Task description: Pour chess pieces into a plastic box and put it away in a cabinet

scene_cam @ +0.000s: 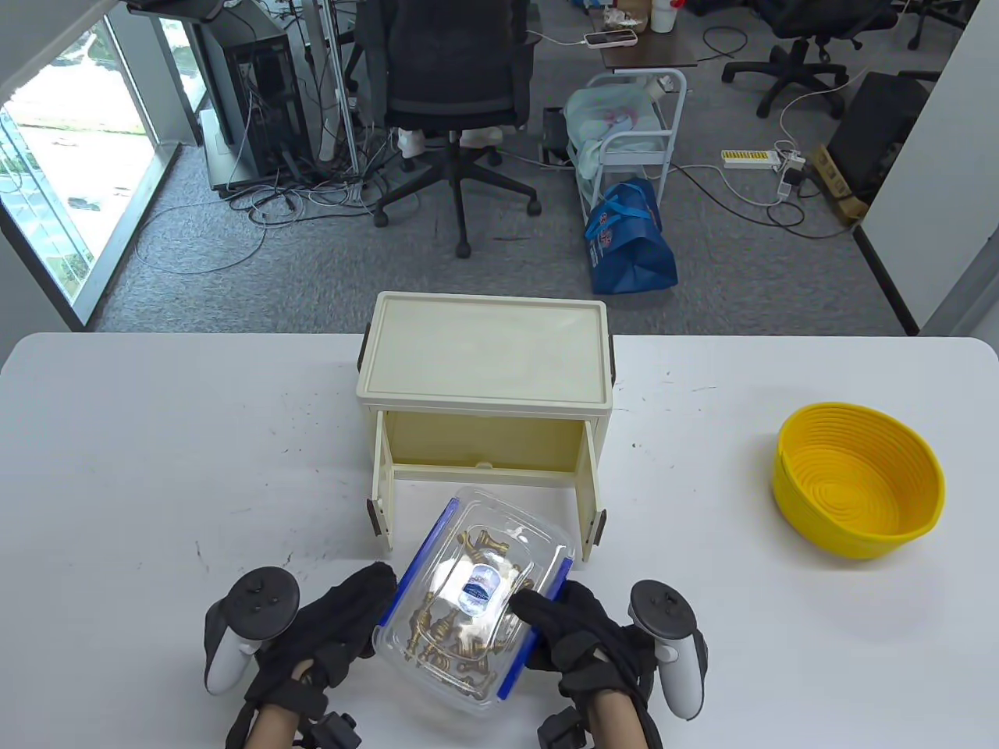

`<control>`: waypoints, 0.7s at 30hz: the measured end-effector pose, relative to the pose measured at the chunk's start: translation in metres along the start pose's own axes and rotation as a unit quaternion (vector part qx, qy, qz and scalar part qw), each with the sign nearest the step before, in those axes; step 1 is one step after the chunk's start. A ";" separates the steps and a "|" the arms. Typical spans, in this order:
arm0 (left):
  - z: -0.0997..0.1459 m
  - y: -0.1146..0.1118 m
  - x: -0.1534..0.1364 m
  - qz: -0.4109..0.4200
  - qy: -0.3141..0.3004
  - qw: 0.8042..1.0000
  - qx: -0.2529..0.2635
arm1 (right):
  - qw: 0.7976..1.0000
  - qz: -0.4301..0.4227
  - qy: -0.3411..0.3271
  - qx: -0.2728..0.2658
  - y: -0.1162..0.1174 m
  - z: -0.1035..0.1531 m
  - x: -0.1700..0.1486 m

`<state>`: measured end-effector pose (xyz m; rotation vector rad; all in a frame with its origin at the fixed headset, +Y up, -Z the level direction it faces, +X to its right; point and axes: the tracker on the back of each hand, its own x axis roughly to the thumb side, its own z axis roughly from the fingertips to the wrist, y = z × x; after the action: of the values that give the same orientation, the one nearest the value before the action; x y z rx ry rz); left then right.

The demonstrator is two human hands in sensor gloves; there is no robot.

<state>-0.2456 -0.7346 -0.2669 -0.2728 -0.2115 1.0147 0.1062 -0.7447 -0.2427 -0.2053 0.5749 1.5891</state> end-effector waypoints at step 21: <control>0.024 0.029 -0.014 -0.258 0.026 0.953 0.157 | 0.973 -0.180 0.041 -0.136 0.049 0.021 -0.027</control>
<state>-0.2836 -0.7295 -0.2547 0.0501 -0.0638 0.5084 0.0662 -0.7589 -0.2008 -0.5517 0.3556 1.3040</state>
